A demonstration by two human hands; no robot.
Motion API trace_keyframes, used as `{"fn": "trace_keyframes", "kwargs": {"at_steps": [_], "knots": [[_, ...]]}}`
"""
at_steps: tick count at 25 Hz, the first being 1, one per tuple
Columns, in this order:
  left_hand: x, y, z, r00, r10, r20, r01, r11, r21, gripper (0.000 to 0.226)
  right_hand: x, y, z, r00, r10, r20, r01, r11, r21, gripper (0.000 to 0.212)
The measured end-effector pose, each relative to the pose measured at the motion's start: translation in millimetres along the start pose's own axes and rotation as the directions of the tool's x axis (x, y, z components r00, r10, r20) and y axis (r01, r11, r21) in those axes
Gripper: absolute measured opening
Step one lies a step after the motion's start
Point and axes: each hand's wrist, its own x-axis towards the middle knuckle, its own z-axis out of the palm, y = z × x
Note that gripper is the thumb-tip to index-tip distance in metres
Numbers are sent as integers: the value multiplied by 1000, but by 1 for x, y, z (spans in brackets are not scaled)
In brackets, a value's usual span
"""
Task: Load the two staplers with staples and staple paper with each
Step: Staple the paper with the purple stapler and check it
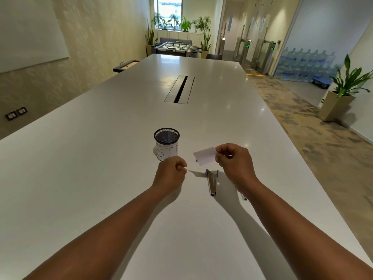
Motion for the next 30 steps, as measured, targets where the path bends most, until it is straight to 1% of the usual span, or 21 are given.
{"fn": "trace_keyframes", "kwargs": {"at_steps": [1,3,4,6,9,12,15,17,20,21,23,27,30], "knots": [[0,-10,-4,999,42,-13,-40,988,148,14,5,-1,2,1000,-17,-3,17,1000,-25,24],[0,-28,-13,994,105,-17,-91,927,364,16,15,-8,9,998,-64,-7,63,997,-49,25],[2,-36,-18,991,134,-27,-110,895,432,18,21,-12,14,995,-96,-4,96,994,-54,25],[6,-47,-27,979,202,-37,-157,853,497,23,32,-21,25,985,-170,6,170,983,-63,26],[11,-59,-39,966,257,-34,-200,823,532,23,49,-33,47,958,-286,6,285,956,-66,27],[23,-72,-57,969,236,-75,-158,821,549,19,65,-43,69,926,-375,27,375,917,-134,22],[35,-83,-78,970,209,-127,-110,838,534,18,77,-44,89,888,-453,74,459,868,-189,22],[39,-88,-83,970,205,-133,-104,839,534,19,83,-42,99,860,-498,115,511,831,-221,23],[40,-90,-82,970,208,-129,-108,837,537,21,90,-36,114,819,-526,229,574,767,-289,27],[41,-91,-82,970,208,-128,-109,839,532,21,92,-34,118,815,-518,260,579,755,-307,27],[42,-93,-82,969,209,-130,-110,842,528,20,92,-28,124,823,-489,288,563,767,-308,25],[41,-94,-80,963,235,-128,-126,819,559,18,82,-22,121,851,-491,187,522,831,-191,26],[39,-89,-79,958,261,-118,-139,783,607,16,77,-18,108,875,-462,145,482,857,-183,26]]}}
